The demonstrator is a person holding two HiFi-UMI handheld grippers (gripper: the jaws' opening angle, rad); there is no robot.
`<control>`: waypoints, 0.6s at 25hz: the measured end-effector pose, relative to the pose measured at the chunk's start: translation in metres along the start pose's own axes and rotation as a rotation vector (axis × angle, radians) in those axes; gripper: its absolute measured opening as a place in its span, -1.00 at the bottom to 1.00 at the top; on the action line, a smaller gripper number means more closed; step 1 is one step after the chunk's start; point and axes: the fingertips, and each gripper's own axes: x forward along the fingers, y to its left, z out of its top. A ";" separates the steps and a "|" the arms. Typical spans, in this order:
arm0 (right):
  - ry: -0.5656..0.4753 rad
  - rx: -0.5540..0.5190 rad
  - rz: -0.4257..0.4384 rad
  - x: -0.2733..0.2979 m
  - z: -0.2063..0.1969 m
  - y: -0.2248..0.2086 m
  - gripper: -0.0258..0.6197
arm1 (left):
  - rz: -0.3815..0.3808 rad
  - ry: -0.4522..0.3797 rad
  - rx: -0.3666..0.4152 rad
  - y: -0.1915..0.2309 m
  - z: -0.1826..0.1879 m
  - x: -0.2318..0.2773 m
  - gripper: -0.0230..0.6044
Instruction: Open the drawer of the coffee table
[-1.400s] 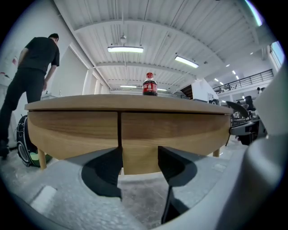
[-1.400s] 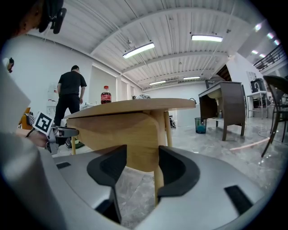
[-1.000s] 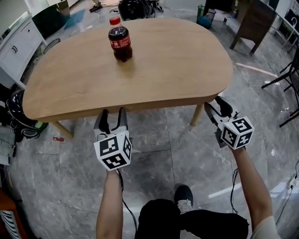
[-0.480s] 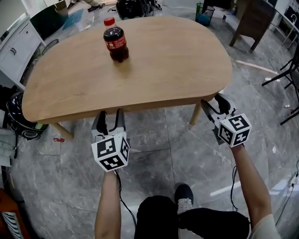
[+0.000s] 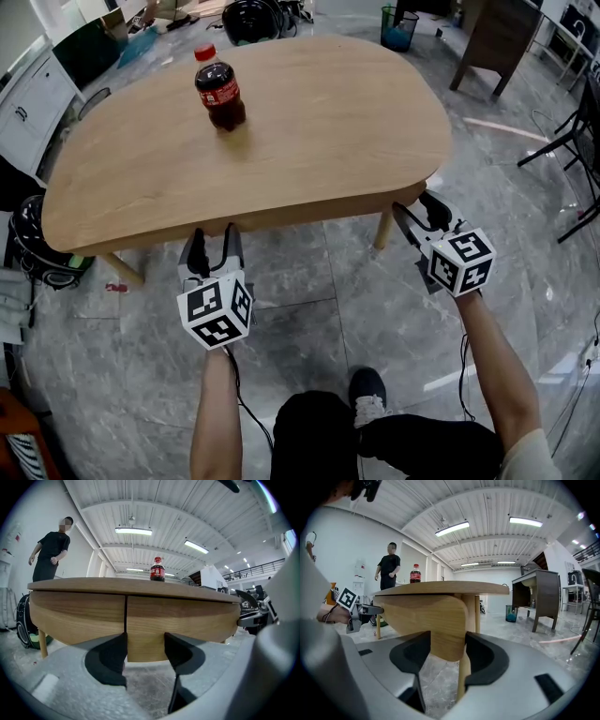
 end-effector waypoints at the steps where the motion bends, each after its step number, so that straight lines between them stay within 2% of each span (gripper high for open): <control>1: -0.003 0.006 -0.003 -0.002 -0.001 0.000 -0.17 | -0.001 0.001 0.000 -0.001 0.000 -0.002 -0.18; 10: 0.009 0.018 0.004 -0.016 -0.003 0.010 -0.17 | -0.002 -0.003 0.004 -0.001 -0.002 -0.020 -0.18; 15: -0.024 0.042 0.000 -0.029 -0.004 0.014 -0.16 | 0.007 -0.019 0.005 -0.004 -0.002 -0.030 -0.18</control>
